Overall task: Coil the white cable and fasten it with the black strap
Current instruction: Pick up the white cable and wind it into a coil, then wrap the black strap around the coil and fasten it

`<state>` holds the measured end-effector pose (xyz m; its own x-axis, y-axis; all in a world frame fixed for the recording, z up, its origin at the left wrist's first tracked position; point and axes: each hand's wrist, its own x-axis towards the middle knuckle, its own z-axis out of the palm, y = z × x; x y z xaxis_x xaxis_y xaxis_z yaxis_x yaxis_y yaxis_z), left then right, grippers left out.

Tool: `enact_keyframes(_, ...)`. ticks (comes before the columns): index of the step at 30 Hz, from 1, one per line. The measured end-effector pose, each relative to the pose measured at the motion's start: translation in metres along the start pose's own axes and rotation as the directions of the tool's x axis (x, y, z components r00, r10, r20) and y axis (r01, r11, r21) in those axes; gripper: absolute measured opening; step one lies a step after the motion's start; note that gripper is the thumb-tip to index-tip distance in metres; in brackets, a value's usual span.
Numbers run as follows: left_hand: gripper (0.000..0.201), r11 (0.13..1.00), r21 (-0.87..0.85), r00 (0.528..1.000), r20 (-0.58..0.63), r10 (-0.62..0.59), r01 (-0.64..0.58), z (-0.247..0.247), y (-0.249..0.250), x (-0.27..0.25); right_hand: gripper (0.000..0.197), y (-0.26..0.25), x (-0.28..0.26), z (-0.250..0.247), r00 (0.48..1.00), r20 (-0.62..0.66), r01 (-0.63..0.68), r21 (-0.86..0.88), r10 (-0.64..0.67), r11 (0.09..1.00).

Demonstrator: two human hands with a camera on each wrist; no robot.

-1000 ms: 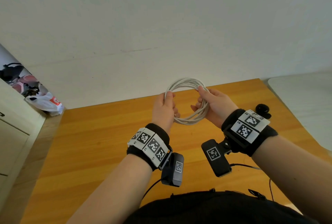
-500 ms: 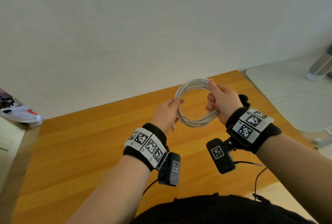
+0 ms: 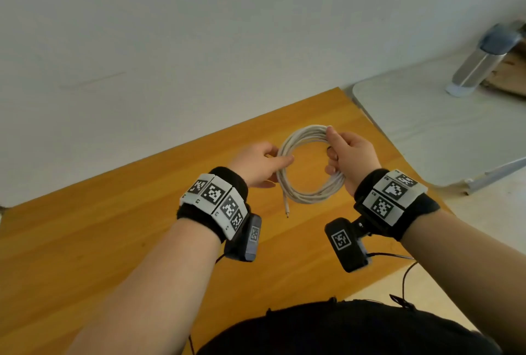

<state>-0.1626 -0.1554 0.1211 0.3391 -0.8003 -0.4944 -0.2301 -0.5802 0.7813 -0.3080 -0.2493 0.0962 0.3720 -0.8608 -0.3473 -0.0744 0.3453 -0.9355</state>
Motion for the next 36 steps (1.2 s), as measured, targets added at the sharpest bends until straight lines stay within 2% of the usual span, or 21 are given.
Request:
enact_keyframes(4, 0.033, 0.976, -0.179, 0.987, 0.121, -0.104, 0.124, 0.013, 0.010, 0.015, 0.019, -0.001, 0.021, -0.023, 0.999, -0.014, -0.048, 0.047, 0.048, 0.998)
enact_keyframes(6, 0.036, 0.957, -0.247, 0.983, 0.144, -0.117, 0.150, 0.019, 0.011, 0.020, 0.019, 0.000, 0.028, -0.029, 0.999, -0.008, -0.051, 0.048, 0.052, 0.998)
enact_keyframes(8, 0.034, 0.960, -0.249, 0.989, 0.104, -0.108, 0.131, 0.030, 0.014, 0.028, 0.020, 0.001, 0.036, -0.036, 0.998, 0.000, -0.059, 0.032, 0.059, 0.998)
enact_keyframes(11, 0.018, 0.961, -0.253, 0.994, 0.029, -0.104, 0.108, 0.046, 0.018, 0.038, 0.021, 0.002, 0.045, -0.043, 0.996, 0.005, -0.088, 0.032, 0.088, 0.996)
enact_keyframes(14, 0.014, 0.930, -0.343, 0.991, 0.033, -0.129, 0.132, 0.053, 0.019, 0.044, 0.020, 0.004, 0.052, -0.049, 0.996, 0.023, -0.089, 0.015, 0.088, 0.996)
enact_keyframes(17, 0.024, 0.848, -0.510, 0.990, 0.061, -0.131, 0.144, 0.061, 0.024, 0.050, 0.022, 0.006, 0.060, -0.053, 0.995, 0.019, -0.093, -0.014, 0.093, 0.996)
enact_keyframes(20, 0.037, 0.787, -0.599, 0.989, 0.096, -0.114, 0.149, 0.065, 0.030, 0.057, 0.025, 0.008, 0.068, -0.060, 0.994, -0.012, -0.107, -0.048, 0.106, 0.993)
enact_keyframes(22, 0.027, 0.776, -0.595, 0.977, 0.161, -0.141, 0.210, 0.066, 0.036, 0.060, 0.023, 0.012, 0.073, -0.066, 0.994, -0.015, -0.113, -0.065, 0.112, 0.991)
enact_keyframes(24, 0.013, 0.789, -0.532, 0.950, 0.206, -0.233, 0.309, 0.070, 0.042, 0.065, 0.019, 0.018, 0.075, -0.069, 0.994, 0.002, -0.110, -0.097, 0.111, 0.989)
enact_keyframes(26, 0.026, 0.806, -0.461, 0.929, 0.194, -0.315, 0.370, 0.077, 0.045, 0.071, 0.018, 0.024, 0.075, -0.071, 0.994, 0.025, -0.106, -0.101, 0.109, 0.989)
enact_keyframes(28, 0.035, 0.813, -0.442, 0.926, 0.173, -0.336, 0.378, 0.084, 0.045, 0.078, 0.019, 0.029, 0.076, -0.073, 0.993, 0.033, -0.111, -0.088, 0.114, 0.990)
enact_keyframes(33, 0.042, 0.738, -0.537, 0.913, 0.242, -0.329, 0.408, 0.098, 0.039, 0.088, 0.022, 0.042, 0.082, -0.082, 0.984, 0.036, -0.173, -0.049, 0.175, 0.984)
enact_keyframes(36, 0.042, 0.804, -0.484, 0.938, 0.157, -0.309, 0.346, 0.108, 0.035, 0.095, 0.022, 0.051, 0.086, -0.084, 0.980, 0.059, -0.189, -0.064, 0.192, 0.980)
